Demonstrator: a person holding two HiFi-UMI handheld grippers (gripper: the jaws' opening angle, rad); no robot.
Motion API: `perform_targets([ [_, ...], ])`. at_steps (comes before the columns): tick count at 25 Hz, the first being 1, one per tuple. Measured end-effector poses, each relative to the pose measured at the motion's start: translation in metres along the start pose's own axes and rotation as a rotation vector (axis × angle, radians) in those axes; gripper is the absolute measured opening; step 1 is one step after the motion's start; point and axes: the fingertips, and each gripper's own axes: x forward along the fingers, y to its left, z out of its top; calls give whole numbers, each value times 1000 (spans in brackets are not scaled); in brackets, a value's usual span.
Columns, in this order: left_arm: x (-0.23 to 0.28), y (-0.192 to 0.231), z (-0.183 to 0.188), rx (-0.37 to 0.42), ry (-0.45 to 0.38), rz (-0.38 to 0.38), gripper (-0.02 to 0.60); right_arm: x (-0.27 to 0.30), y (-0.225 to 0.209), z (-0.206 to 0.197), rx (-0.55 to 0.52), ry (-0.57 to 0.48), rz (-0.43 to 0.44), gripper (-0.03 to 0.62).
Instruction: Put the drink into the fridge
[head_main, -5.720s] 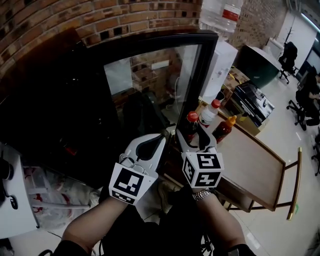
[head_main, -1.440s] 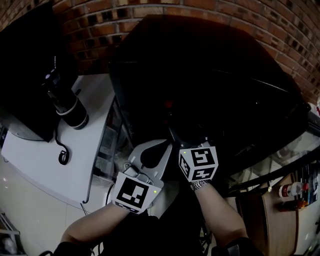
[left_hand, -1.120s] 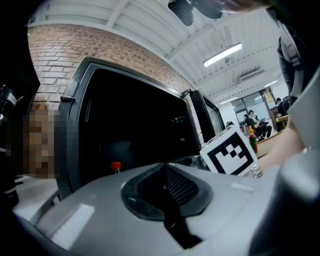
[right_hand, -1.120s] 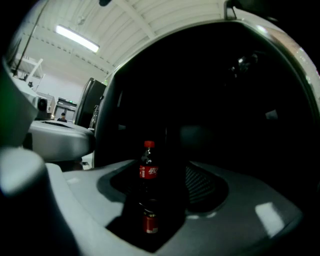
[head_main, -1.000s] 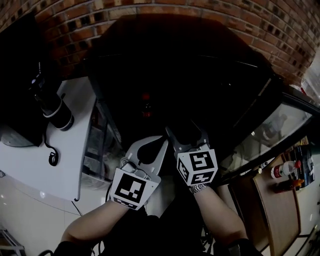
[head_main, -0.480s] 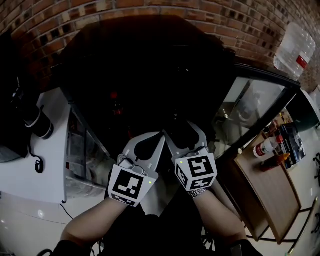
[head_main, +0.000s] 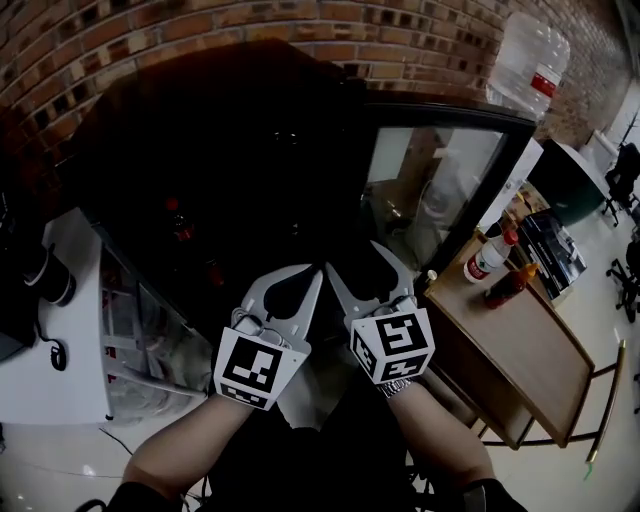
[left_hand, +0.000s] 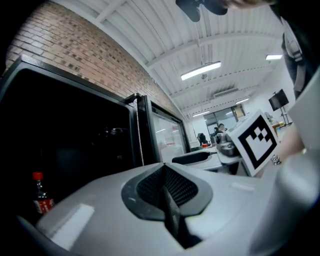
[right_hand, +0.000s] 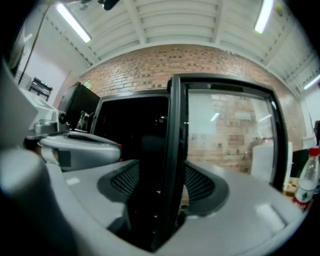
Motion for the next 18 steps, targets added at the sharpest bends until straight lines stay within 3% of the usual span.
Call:
perform_targets([
  [18,90,-131,31,-25,-60,-293,5,-127,-143,-17,15,70,-351,279],
])
